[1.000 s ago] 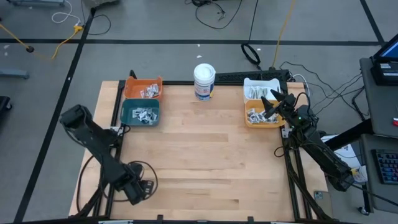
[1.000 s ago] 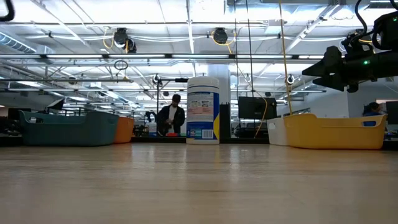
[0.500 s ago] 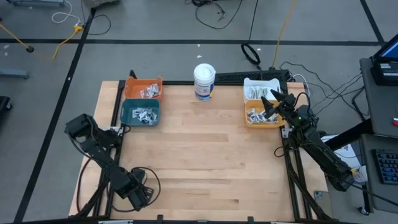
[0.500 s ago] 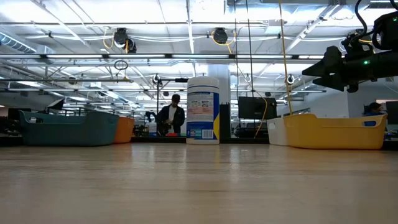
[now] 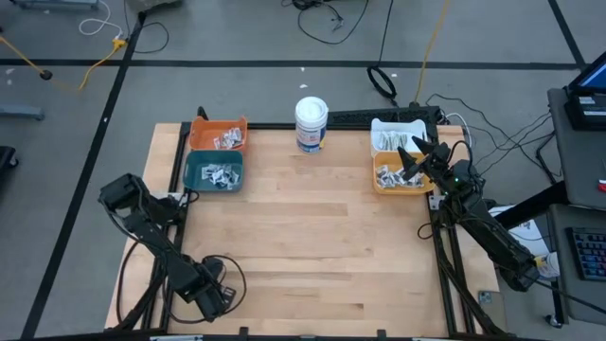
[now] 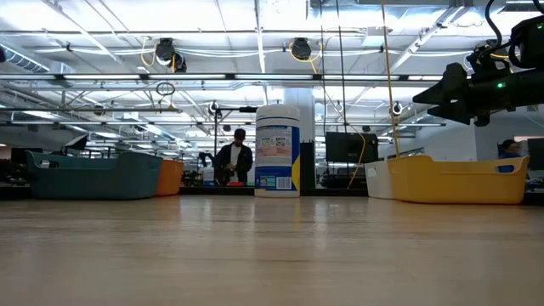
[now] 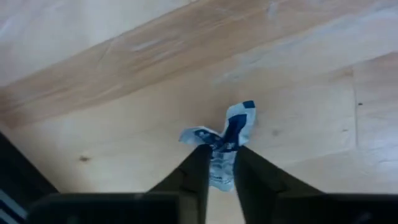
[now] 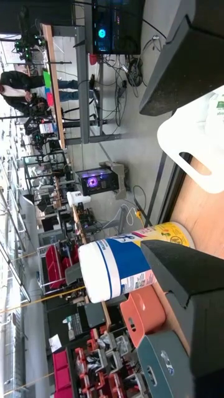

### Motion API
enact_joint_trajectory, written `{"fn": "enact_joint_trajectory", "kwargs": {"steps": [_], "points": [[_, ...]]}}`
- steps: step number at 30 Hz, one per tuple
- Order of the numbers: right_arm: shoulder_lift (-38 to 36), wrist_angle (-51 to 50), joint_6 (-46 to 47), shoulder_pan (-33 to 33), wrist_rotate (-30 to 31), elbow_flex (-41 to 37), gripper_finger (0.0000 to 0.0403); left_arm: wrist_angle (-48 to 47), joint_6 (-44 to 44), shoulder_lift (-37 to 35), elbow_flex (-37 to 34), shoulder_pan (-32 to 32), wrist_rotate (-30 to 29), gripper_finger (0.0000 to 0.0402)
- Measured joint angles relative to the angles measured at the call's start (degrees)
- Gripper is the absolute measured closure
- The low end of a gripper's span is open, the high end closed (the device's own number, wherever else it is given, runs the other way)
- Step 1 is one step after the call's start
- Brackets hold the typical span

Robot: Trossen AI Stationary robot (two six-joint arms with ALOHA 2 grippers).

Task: Pick & Place First Aid Supplies
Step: Put the blue pad into the blue bin

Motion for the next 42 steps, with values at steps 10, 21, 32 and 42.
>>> {"fn": "enact_joint_trajectory", "kwargs": {"steps": [10, 21, 32, 42], "points": [[0.00, -0.02, -0.02, -0.01, -0.02, 0.00, 0.0066, -1.49, 8.19, -2.20, -0.24, 4.29, -1.44, 0.0391], [0.00, 0.00, -0.01, 0.00, 0.00, 0.01, 0.0066, -16.65, 25.65, -16.08, -0.20, 17.85, -5.69, 0.0397], [0.00, -0.02, 0.01, 0.02, 0.01, 0.02, 0.0066, -26.00, 42.59, -23.85, -0.13, 33.39, -5.52, 0.0399], [0.01, -0.02, -0.01, 0.00, 0.01, 0.00, 0.0066, -34.95, 65.84, -27.84, -0.09, 64.27, -8.88, 0.0400]]}}
